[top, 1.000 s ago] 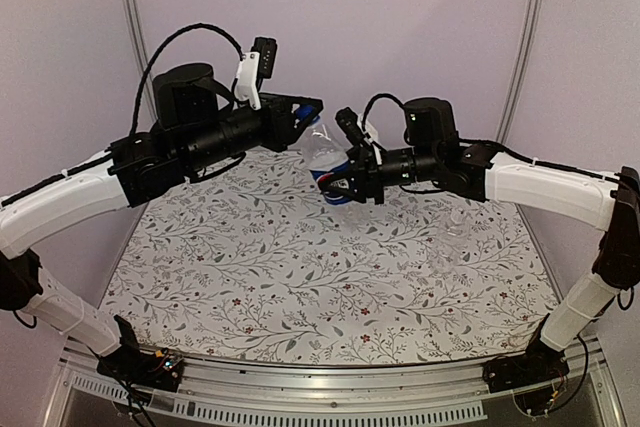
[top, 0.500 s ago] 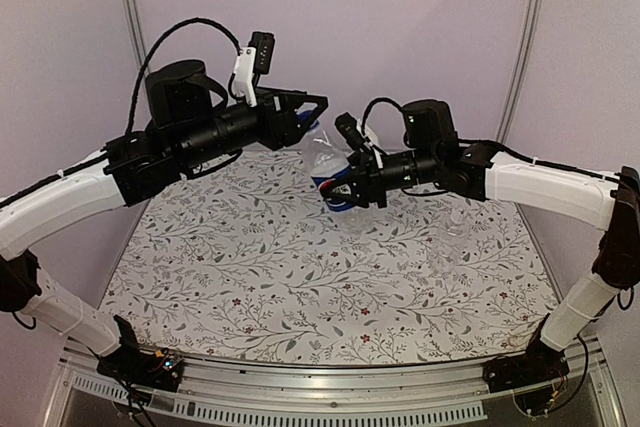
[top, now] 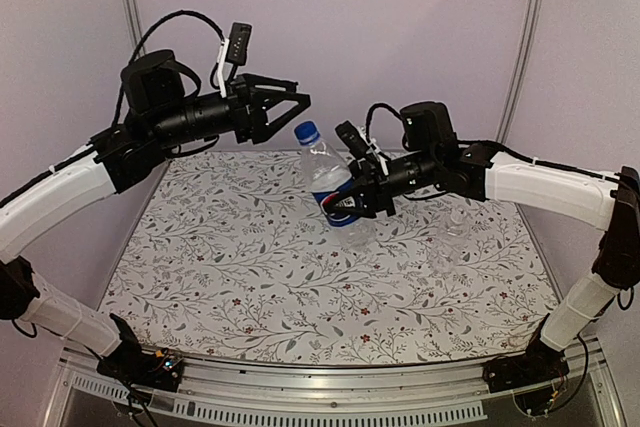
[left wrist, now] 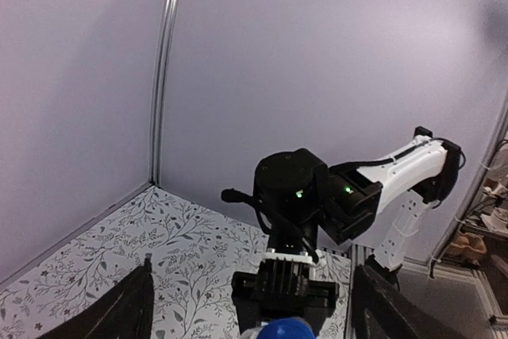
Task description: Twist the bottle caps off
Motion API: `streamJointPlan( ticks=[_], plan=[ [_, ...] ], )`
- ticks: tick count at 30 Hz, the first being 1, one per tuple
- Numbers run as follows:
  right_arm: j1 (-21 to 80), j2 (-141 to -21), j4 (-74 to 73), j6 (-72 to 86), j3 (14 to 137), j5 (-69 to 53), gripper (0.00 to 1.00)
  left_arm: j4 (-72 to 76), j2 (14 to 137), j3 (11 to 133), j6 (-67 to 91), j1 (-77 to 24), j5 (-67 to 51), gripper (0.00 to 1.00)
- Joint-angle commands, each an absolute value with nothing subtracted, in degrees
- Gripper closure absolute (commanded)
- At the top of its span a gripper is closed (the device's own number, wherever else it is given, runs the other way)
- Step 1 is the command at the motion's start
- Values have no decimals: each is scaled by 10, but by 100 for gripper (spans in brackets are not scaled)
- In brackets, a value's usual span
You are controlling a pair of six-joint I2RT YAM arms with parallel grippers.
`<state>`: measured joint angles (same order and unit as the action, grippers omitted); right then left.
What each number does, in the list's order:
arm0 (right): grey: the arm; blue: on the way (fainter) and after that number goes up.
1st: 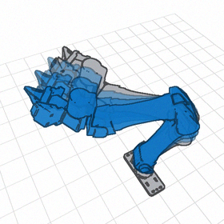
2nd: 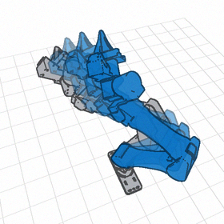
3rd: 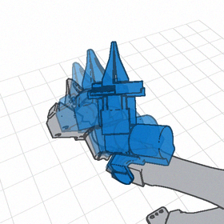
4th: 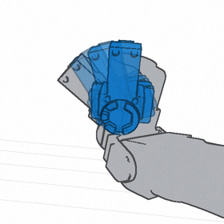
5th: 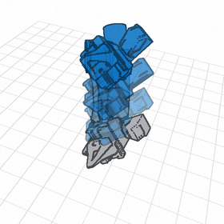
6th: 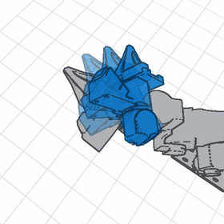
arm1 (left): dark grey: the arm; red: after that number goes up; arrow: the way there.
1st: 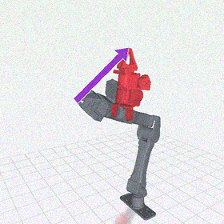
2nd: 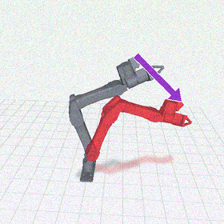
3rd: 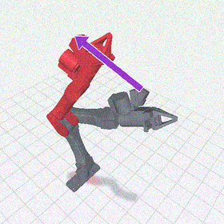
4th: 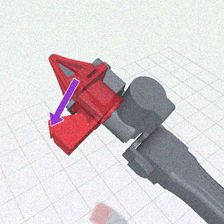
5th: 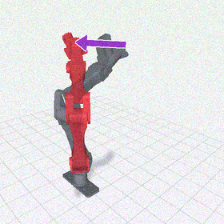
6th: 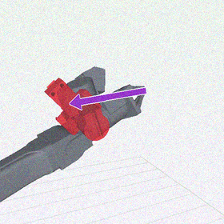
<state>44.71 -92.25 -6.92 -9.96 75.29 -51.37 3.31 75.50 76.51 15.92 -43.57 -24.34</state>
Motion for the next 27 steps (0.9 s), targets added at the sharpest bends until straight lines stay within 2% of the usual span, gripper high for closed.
streamJointPlan(
  ticks=[1,7,13,27],
  plan=[
    [447,-924,-81,-112,760,-589,62,83,752,747,147,-415,-438,14],
    [449,-931,-84,-112,770,-627,62,117,770,751,136,-413,-524,14],
    [456,-937,-88,-112,776,-640,61,130,808,769,134,-413,-572,19],
    [460,-941,-96,-117,780,-638,61,180,843,765,167,-411,-617,51]
  ],
)
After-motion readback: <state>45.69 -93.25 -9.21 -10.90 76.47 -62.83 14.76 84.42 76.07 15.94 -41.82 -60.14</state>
